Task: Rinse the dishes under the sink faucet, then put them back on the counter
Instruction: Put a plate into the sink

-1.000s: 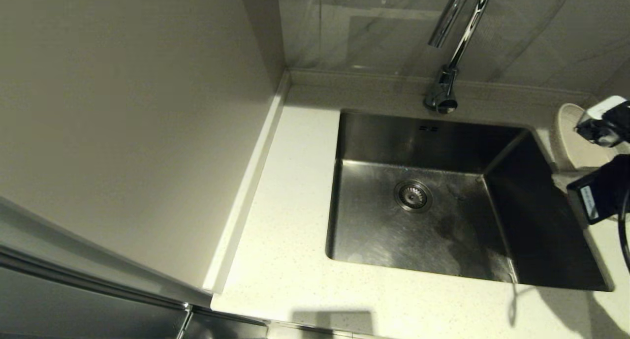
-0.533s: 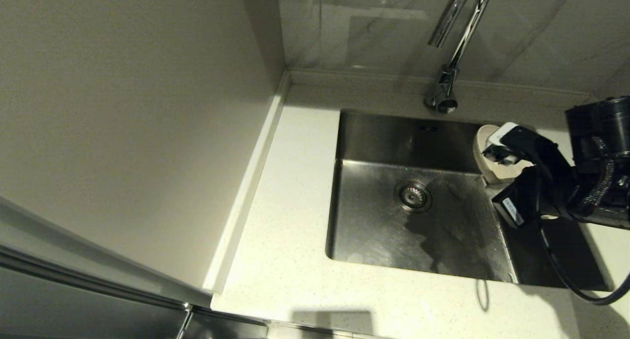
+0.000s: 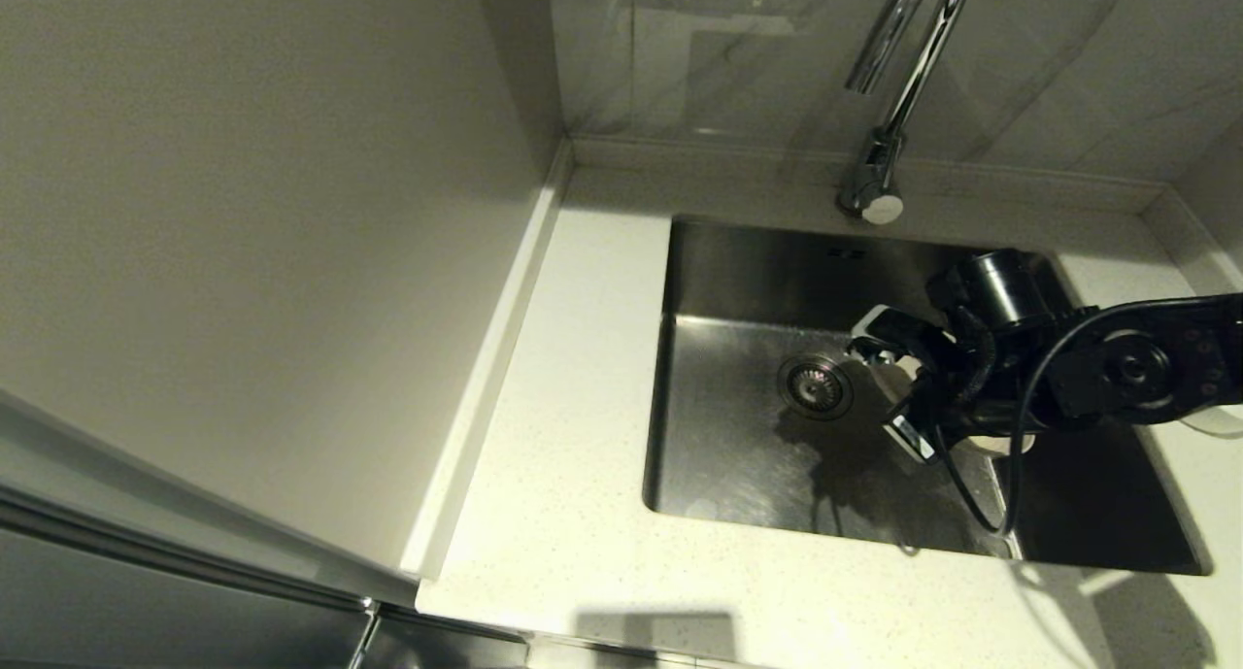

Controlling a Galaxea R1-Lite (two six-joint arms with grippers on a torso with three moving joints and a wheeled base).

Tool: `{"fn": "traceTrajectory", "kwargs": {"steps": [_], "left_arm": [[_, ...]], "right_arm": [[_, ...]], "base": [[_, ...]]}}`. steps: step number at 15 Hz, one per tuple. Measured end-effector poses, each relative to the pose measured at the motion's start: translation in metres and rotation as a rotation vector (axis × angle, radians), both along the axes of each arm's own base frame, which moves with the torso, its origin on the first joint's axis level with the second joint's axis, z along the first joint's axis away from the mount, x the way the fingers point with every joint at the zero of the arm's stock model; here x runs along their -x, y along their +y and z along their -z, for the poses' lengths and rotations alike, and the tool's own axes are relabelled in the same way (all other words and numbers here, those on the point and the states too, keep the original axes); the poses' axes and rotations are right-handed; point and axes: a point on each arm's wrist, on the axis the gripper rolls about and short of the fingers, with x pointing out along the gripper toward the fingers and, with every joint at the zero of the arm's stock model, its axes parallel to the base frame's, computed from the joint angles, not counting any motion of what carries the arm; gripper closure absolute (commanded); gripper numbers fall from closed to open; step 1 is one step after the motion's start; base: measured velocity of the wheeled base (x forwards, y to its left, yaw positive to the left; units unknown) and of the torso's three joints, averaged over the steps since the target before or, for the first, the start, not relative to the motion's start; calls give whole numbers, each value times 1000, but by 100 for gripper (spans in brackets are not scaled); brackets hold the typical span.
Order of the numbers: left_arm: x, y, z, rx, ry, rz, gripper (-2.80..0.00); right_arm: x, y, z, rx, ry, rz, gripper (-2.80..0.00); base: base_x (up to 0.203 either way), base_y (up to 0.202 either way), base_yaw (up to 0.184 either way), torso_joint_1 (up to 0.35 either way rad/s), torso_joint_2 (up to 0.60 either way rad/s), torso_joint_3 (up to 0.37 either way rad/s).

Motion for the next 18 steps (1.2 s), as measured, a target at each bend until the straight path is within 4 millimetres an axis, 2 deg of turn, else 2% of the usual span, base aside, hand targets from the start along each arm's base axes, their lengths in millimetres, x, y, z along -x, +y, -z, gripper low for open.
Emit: {"fn": "traceTrajectory", "kwargs": {"steps": [4,8,10,13,14,18], "left_arm": [[0,0,0,-1,0,0,0],[0,0,0,-1,0,0,0],[0,0,0,0,0,0,0],[0,0,0,0,0,0,0],[0,0,0,0,0,0,0],[0,0,0,-1,0,0,0]], "right_arm": [[-51,-3,39,-21,51,79,0],[-102,-13,63,-47,18,167,0],[-114,-24,76,-10,14,235,0],[-119,-30,88,26,18,280,0],[-120,-31,90,30,6,288,-280],[-114,-32,86,34,8,287,-280]], "base": [[0,0,0,0,0,0],[0,0,0,0,0,0],[0,0,0,0,0,0],[0,0,0,0,0,0],[0,0,0,0,0,0],[0,0,0,0,0,0]]}}
